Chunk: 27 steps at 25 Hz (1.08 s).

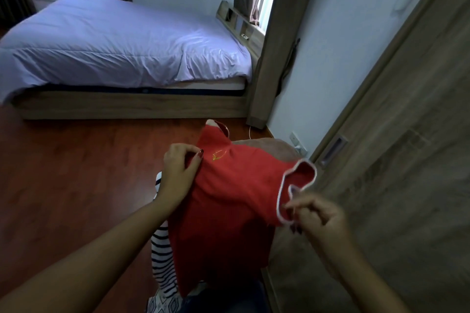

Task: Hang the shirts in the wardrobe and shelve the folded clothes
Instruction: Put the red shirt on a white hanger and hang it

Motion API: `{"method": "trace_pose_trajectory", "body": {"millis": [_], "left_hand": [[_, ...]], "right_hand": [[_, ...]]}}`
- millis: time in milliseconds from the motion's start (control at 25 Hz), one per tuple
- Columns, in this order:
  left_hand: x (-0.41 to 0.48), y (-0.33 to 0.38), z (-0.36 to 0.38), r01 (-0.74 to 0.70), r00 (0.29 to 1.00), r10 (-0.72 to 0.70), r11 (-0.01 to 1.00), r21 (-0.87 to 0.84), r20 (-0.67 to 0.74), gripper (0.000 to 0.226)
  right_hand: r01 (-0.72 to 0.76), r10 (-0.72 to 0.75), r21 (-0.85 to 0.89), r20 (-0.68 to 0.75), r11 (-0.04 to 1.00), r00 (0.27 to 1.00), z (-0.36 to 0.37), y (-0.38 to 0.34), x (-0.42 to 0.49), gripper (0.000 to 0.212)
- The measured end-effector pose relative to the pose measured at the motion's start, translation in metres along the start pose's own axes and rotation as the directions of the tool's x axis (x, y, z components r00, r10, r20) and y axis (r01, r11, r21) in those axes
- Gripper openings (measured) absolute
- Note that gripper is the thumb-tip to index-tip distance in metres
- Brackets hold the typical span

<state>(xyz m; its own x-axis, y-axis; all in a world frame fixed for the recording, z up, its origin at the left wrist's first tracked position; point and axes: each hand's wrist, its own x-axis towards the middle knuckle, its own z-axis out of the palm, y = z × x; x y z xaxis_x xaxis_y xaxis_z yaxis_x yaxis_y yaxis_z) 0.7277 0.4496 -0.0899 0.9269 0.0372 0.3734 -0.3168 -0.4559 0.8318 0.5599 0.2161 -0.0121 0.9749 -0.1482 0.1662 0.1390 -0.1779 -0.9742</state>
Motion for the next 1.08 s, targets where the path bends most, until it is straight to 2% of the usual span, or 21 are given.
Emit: {"method": "trace_pose_trajectory", "body": {"millis": [40,120,160,200,240,320,360,440,520,600,680,720,800,880,920,960,1000,1040,1080], "left_hand": [[0.004,0.003,0.003,0.061,0.998,-0.061,0.998,0.021,0.03,0.019],[0.01,0.006,0.011,0.131,0.968,-0.177,0.961,0.244,0.178,0.04],[0.01,0.006,0.014,0.088,0.951,-0.189,0.925,0.371,0.246,0.044],[0.009,0.006,0.017,0.036,0.943,-0.172,0.904,0.426,0.286,0.04],[0.009,0.005,0.017,0.013,0.95,-0.138,0.914,0.407,0.28,0.029],[0.009,0.006,0.011,0.001,0.977,-0.052,0.971,0.239,0.209,0.006],[0.007,0.007,0.009,-0.049,0.987,0.024,0.986,0.157,0.157,0.01],[-0.004,0.013,0.008,-0.2,0.976,0.202,0.979,-0.028,0.081,0.01],[-0.024,0.03,0.005,-0.296,0.941,0.319,0.938,-0.18,0.111,0.009],[-0.04,0.034,0.001,-0.369,0.885,0.418,0.899,-0.238,0.206,0.007],[-0.046,0.027,-0.003,-0.431,0.823,0.486,0.871,-0.236,0.294,0.008],[-0.046,0.023,-0.005,-0.428,0.815,0.483,0.874,-0.229,0.319,0.009],[-0.045,0.02,-0.008,-0.346,0.877,0.398,0.912,-0.22,0.268,0.008],[-0.039,0.013,-0.011,-0.115,0.981,0.154,0.953,-0.281,0.121,0.005],[-0.033,0.009,-0.013,0.027,0.997,-0.003,0.941,-0.338,0.071,0.007],[-0.026,0.006,-0.014,0.15,0.989,-0.139,0.916,-0.373,0.056,0.016],[-0.019,0.003,-0.015,0.224,0.974,-0.213,0.905,-0.362,0.07,0.023],[-0.013,0.003,-0.014,0.239,0.971,-0.221,0.922,-0.306,0.094,0.026],[-0.011,0.008,-0.011,0.194,0.978,-0.166,0.95,-0.243,0.128,0.023]], "right_hand": [[-0.096,0.106,-0.106,0.089,0.99,0.99,-0.004,0.021,-0.008,0.022],[-0.216,0.282,-0.297,0.203,0.93,0.938,-0.009,0.066,-0.018,0.023],[-0.237,0.327,-0.353,0.222,0.905,0.919,-0.01,0.083,-0.018,0.028],[-0.233,0.338,-0.402,0.214,0.885,0.916,-0.01,0.093,-0.014,0.034],[-0.209,0.314,-0.46,0.165,0.863,0.935,-0.01,0.1,-0.005,0.038],[-0.154,0.177,-0.572,-0.015,0.805,0.984,-0.003,0.091,0.02,0.031],[-0.105,0.051,-0.609,-0.106,0.786,0.993,0.001,0.079,0.034,0.025],[-0.003,-0.13,-0.619,-0.169,0.785,0.977,0.011,0.057,0.062,0.01],[0.006,-0.138,-0.603,-0.174,0.798,0.975,0.02,0.045,0.09,0.018],[-0.066,-0.044,-0.639,-0.155,0.766,0.987,0.025,0.048,0.11,0.033],[-0.095,-0.004,-0.73,-0.133,0.677,0.991,0.029,0.055,0.116,0.028],[-0.071,-0.045,-0.748,-0.133,0.66,0.99,0.031,0.057,0.117,0.018],[0.03,-0.187,-0.716,-0.141,0.697,0.972,0.033,0.052,0.113,0.005],[0.118,-0.297,-0.598,-0.209,0.793,0.932,0.034,0.038,0.103,0.011],[0.135,-0.311,-0.502,-0.284,0.854,0.907,0.032,0.03,0.096,0.012],[0.123,-0.298,-0.417,-0.384,0.9,0.874,0.026,0.026,0.089,0.01],[0.096,-0.272,-0.362,-0.474,0.927,0.838,0.017,0.025,0.081,0.006],[0.049,-0.234,-0.343,-0.524,0.938,0.819,0.007,0.028,0.075,0.002],[-0.02,-0.168,-0.332,-0.528,0.943,0.832,-0.002,0.033,0.07,0.005]]}}
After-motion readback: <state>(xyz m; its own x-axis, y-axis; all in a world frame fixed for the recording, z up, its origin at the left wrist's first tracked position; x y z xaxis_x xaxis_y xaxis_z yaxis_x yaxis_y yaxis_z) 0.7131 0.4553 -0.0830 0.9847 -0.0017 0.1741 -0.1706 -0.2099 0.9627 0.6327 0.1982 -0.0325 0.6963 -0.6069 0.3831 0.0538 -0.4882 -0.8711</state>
